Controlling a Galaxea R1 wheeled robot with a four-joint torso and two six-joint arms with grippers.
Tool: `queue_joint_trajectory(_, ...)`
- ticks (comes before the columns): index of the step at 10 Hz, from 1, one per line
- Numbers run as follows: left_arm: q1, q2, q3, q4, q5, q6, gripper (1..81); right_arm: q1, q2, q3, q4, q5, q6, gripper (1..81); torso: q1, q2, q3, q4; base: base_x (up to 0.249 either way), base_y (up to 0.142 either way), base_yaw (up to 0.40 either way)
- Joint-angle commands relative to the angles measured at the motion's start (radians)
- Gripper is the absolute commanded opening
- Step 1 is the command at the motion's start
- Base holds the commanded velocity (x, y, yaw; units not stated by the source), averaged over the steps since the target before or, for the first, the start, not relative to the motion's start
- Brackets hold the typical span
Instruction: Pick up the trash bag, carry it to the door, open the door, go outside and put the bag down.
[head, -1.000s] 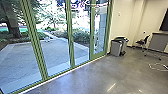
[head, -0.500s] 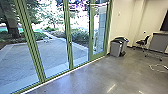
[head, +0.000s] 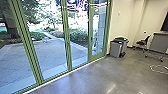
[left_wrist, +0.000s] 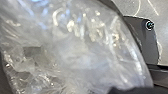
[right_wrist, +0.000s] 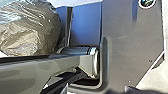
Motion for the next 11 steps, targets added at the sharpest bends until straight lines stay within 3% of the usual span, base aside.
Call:
queue_joint_trajectory(1,-0.05,-0.004,0.001,0.004,0.06,0.002,1.0,0.036,0.025,0.017,-0.009,-0.069,-0.018,81.1,0.0,0.0,0.0,0.0,0.149,-0.067,0.0)
queue_joint_trajectory(3,-0.05,-0.004,0.001,0.004,0.06,0.002,1.0,0.036,0.025,0.017,-0.011,-0.069,-0.018,81.1,0.0,0.0,0.0,0.0,0.15,-0.067,0.0)
queue_joint_trajectory(11,-0.05,-0.002,0.002,0.004,0.06,0.002,1.0,0.036,0.026,0.014,-0.011,-0.069,-0.018,81.1,0.0,0.0,0.0,0.0,0.15,0.0,0.0)
